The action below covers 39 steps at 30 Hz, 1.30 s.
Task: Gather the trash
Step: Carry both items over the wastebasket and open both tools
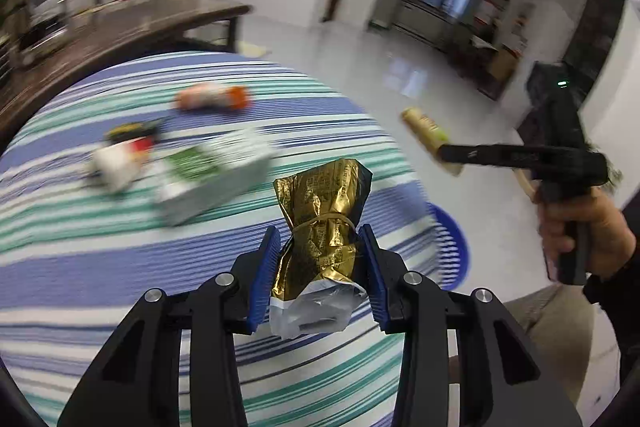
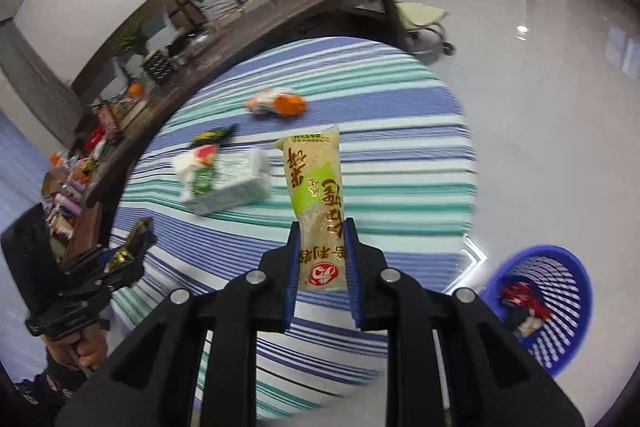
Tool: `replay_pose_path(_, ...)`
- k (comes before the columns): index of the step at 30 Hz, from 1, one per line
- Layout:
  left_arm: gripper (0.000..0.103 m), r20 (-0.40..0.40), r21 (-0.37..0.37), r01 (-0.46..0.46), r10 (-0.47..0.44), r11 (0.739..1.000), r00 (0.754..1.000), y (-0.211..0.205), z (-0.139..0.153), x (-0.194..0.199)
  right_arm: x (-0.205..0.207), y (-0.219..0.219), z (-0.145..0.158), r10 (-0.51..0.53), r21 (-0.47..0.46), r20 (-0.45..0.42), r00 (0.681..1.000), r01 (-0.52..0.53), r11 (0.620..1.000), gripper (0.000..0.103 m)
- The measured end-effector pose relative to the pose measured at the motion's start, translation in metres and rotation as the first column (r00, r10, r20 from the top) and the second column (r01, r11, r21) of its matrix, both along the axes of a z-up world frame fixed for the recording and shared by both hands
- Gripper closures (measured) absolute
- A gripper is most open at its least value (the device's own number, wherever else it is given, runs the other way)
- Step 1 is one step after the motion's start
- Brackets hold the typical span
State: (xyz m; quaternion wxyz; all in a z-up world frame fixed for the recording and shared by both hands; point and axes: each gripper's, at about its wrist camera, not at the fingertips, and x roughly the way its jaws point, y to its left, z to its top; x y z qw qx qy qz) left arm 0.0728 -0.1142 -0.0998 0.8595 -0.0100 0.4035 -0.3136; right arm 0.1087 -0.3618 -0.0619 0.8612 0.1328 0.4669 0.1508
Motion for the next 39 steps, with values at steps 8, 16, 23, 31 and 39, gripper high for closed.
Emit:
replay_pose_path(8,0.063,-0.046,0.021,0.239,-0.238,0.971,0.97,-0.172,-0.015,-0.011,-0.038,-0.117,-0.041,-0.215,-0.111,-0.087,0.973,0.206,0.972,0.083)
replay_pose_path(16,0.062,-0.105,0.014,0.322,-0.319,0.947,0.942,-0.285,-0.071,0.011,-0.061,-0.22,-0.102,-0.392,-0.151,-0.184,0.901,0.368,0.918,0.083)
replay_pose_path(23,0.056,-0.167,0.03,0.327,-0.317,0.945,0.933,-0.343,-0.128,0.036,-0.069,-0.271,-0.128,-0.459,-0.077,-0.228,0.859,0.454,0.888,0.083)
replay_pose_path(31,0.016,-0.164,0.055,0.268,-0.256,0.962,0.953,-0.356,-0.139,0.04,-0.068,-0.289,-0.139,-0.487,-0.051,-0.222,0.845,0.489,0.871,0.04)
replay_pose_path(39,0.005,0.01,0.079,0.285,-0.286,0.955,0.958,-0.265,-0.058,-0.006,-0.074,-0.287,-0.106,-0.59,-0.191,-0.102,0.801,0.567,0.802,0.009)
